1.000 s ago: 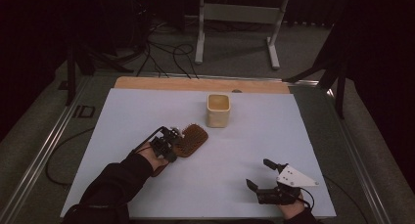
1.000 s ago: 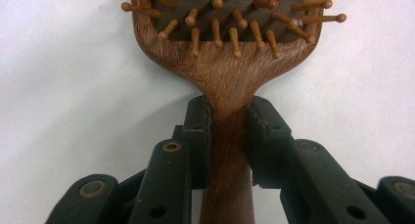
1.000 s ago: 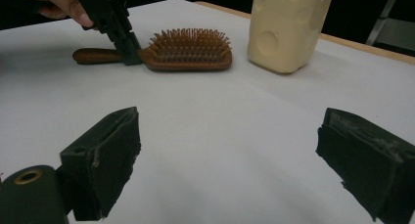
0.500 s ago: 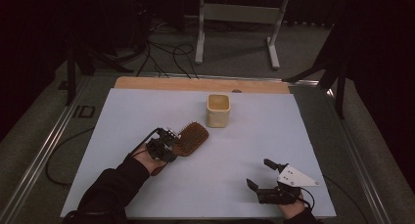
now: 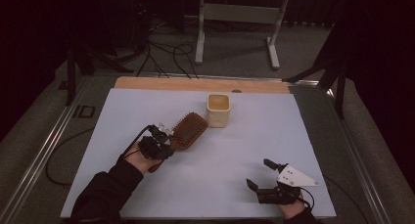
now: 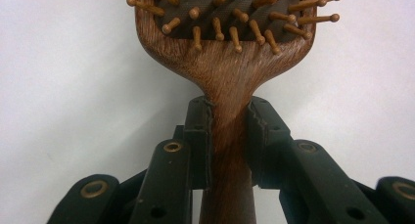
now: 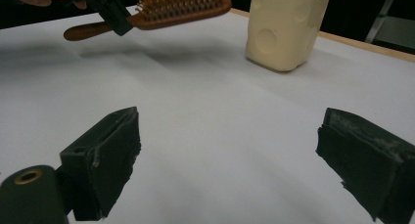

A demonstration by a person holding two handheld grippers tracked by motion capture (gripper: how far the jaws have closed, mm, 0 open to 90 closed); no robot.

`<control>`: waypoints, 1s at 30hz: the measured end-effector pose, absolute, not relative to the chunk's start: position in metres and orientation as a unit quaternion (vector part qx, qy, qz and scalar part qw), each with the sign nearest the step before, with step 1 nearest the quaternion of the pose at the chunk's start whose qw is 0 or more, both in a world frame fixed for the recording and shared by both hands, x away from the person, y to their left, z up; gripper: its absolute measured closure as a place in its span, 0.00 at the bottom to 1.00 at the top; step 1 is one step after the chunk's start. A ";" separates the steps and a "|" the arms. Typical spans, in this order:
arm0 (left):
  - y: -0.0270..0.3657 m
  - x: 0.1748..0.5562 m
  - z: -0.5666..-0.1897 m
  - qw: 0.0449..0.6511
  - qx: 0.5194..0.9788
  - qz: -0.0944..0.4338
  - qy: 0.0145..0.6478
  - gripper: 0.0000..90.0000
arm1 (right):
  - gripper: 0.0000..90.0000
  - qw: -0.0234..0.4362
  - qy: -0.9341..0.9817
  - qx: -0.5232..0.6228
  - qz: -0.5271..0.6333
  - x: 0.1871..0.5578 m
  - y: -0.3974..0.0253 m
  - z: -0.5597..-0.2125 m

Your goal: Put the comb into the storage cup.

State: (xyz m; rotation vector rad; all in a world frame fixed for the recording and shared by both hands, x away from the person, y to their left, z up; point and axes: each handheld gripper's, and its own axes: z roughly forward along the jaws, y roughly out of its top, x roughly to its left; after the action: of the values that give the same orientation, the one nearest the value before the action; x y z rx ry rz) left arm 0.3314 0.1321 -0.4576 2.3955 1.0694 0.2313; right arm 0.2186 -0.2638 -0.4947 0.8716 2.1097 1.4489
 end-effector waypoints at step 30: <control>0.130 0.316 -0.440 0.358 0.858 0.118 0.349 0.82 | 0.09 0.217 0.763 0.315 0.521 0.219 -0.263 -0.496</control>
State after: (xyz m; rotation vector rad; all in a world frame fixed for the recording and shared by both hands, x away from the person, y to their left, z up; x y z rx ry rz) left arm 0.3160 0.1302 -0.4397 2.2142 0.9007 0.3050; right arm 0.2192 -0.2632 -0.4955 0.8737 2.1144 1.4421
